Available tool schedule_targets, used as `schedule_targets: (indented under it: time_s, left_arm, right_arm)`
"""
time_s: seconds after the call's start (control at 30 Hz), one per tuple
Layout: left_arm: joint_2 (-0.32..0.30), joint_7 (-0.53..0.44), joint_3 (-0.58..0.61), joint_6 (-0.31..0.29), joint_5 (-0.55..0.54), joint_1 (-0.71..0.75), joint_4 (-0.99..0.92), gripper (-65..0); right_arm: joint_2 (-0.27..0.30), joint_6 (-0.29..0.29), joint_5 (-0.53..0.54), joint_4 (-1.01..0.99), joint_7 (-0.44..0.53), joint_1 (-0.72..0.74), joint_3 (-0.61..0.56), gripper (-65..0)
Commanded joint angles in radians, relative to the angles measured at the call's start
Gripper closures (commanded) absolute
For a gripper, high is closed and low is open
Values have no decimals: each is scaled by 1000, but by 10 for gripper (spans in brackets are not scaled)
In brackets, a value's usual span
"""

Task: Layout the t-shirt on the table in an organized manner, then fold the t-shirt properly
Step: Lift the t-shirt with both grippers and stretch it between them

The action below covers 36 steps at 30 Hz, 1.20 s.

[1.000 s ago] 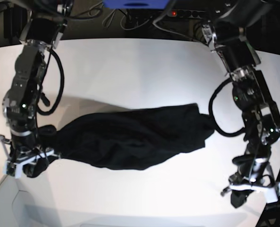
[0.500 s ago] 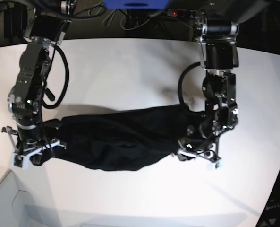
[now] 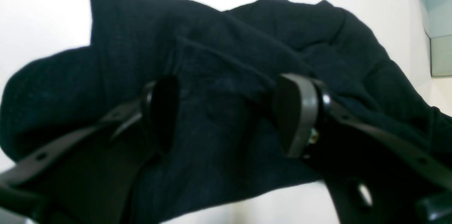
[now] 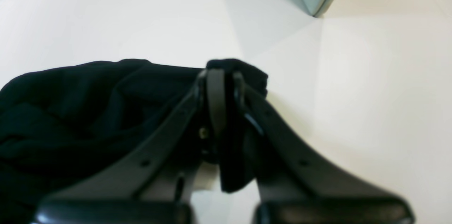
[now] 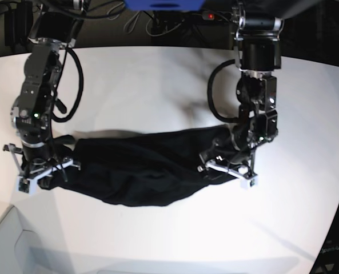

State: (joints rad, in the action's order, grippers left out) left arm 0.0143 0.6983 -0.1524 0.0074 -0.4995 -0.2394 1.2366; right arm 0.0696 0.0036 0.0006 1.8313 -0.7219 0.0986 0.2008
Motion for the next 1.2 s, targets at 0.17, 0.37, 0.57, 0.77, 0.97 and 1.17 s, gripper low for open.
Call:
schedule_targets:
  time_s: [0.17,0.37,0.57,0.77,0.97,1.17]
  left_arm:
    - [-3,-16,0,-4,-4,-13,29,-417]
    - [-29,-19,0,-4,-8,7,30,-417]
    - [-29,-19,3,-7,-4,7,19,-416]
    - [-26,-19,4,-10,-4,5,16,-303]
    - [-24,-19,4,-10,-3,1,-31,0]
    - [-27,-19,1,-11,-15,5,7,-3]
  right_arm:
    - [8,2,0,17,29,14,1,0]
    - [9,2,0,14,29,10,1,0]
    - [8,2,0,-14,29,14,1,0]
    - [8,2,0,-20,29,16,1,0]
    - [9,2,0,-20,29,17,1,0]
    - [9,2,0,-45,37,22,1,0]
